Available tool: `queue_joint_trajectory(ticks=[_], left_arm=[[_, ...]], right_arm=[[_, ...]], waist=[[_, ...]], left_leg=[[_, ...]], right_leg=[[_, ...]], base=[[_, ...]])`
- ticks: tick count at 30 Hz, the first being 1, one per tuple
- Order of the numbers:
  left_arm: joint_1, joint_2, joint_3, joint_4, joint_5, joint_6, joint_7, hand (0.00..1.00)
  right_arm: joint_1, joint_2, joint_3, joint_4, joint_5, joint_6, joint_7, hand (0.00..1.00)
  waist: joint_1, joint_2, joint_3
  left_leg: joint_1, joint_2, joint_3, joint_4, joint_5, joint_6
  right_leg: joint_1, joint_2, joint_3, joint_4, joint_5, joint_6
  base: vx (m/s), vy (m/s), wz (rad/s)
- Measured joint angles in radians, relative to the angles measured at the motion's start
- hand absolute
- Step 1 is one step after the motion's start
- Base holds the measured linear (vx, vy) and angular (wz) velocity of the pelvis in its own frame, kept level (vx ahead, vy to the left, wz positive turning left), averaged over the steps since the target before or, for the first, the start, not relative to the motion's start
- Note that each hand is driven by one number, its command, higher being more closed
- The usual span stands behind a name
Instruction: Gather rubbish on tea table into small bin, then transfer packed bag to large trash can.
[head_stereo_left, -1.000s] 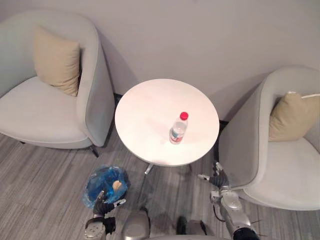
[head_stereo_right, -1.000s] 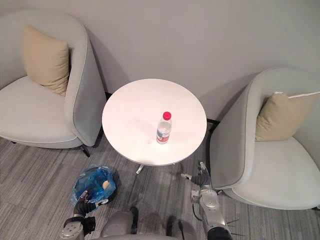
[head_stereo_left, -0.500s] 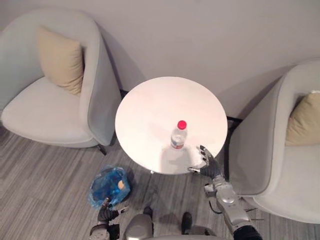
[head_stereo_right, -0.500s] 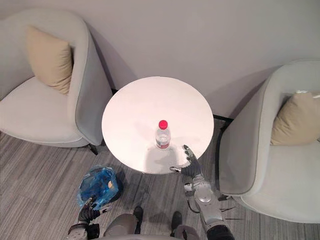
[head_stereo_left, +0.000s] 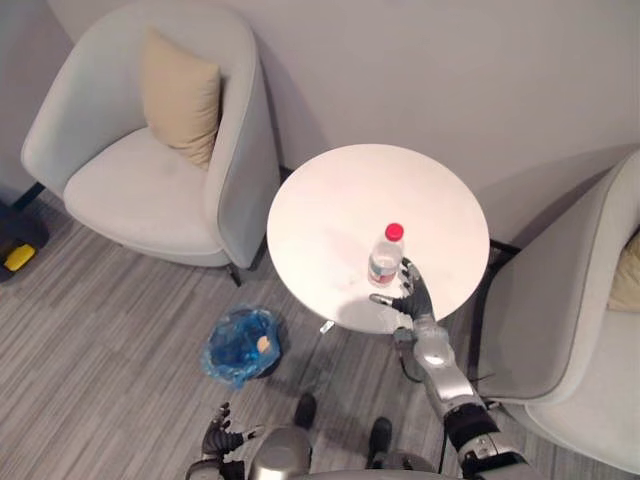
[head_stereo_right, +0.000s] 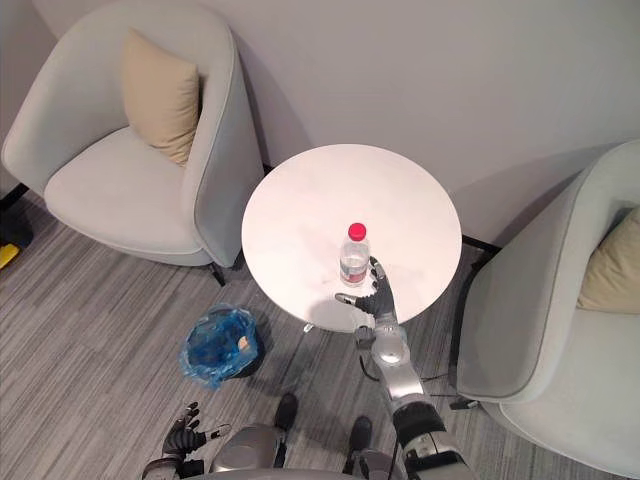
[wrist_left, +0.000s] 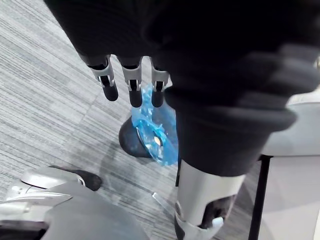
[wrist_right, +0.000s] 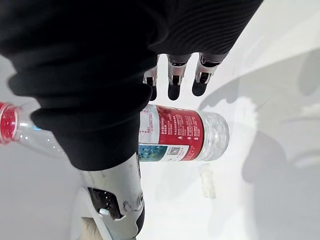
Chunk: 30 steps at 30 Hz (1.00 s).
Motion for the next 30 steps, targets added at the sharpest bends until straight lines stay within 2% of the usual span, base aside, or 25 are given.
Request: queue_joint_trajectory(ticks=[4,6,12,13,19,25,27,30], left_arm=[[-0.002,-0.005,-0.012,-0.003,-0.001,0.0,0.0,0.0],[-0.003,-0.012,-0.017,-0.005,-0.002,-0.001,0.002,0.0],[-0.01,-0.012,-0.018,-0.018,-0.03,-0.007,0.019,0.0],[-0.01,-0.012,-0.019,-0.018,-0.031,-0.01,0.02,0.0],[-0.013,-0.005,-0.055,-0.054,-0.045,-0.023,0.022,0.0],[-0.019,-0.005,-0.063,-0.053,-0.062,-0.022,0.023,0.0],[-0.019,-0.005,-0.063,-0.053,-0.066,-0.022,0.023,0.0],[-0.019,-0.005,-0.06,-0.052,-0.066,-0.021,0.022,0.0]], right_arm=[[-0.082,0.002,-0.04,0.043,0.023,0.002,-0.033,0.0],[-0.143,0.0,-0.067,0.069,0.025,0.004,-0.055,0.0],[-0.245,-0.018,-0.085,0.072,0.034,0.013,-0.096,0.0],[-0.253,-0.026,-0.085,0.074,0.034,0.018,-0.096,1.0],[-0.425,-0.092,-0.092,0.19,0.065,0.029,-0.098,1.0],[-0.479,-0.131,-0.074,0.193,0.113,0.039,-0.096,1.0],[-0.474,-0.13,-0.059,0.164,0.113,0.04,-0.095,1.0],[-0.384,-0.127,-0.019,-0.019,0.109,0.036,-0.09,1.0]], waist=[[0.024,0.02,0.016],[0.026,0.033,0.028],[0.05,0.038,0.08],[0.05,0.038,0.081],[0.053,0.049,0.115],[0.058,0.056,0.125],[0.056,0.056,0.126],[0.054,0.052,0.126]], left_leg=[[-0.025,-0.003,-0.018,0.001,0.012,-0.001],[-0.047,-0.006,-0.037,0.002,0.02,-0.001],[-0.069,-0.009,-0.053,0.002,0.029,0.0],[-0.075,-0.008,-0.056,0.003,0.029,0.0],[-0.102,-0.009,-0.08,0.018,0.029,0.0],[-0.121,-0.008,-0.105,0.02,0.031,-0.003],[-0.121,-0.008,-0.105,0.021,0.031,-0.003],[-0.108,-0.004,-0.104,0.018,0.03,-0.003]], right_leg=[[-0.013,0.001,-0.012,-0.011,0.009,0.006],[-0.026,0.0,-0.03,-0.011,0.012,0.004],[-0.038,0.0,-0.044,-0.013,0.015,-0.001],[-0.042,0.0,-0.045,-0.014,0.015,-0.001],[-0.053,0.001,-0.057,-0.011,0.015,-0.002],[-0.062,0.003,-0.074,-0.01,0.011,-0.008],[-0.061,0.004,-0.074,-0.01,0.01,-0.01],[-0.049,0.007,-0.064,-0.011,0.007,-0.012]], base=[[-0.05,0.003,0.14],[-0.01,-0.002,0.23],[0.02,-0.008,0.1],[0.02,-0.005,0.09],[-0.02,-0.007,0.11],[-0.03,-0.012,0.11],[0.01,-0.014,0.05],[0.0,-0.005,0.01]])
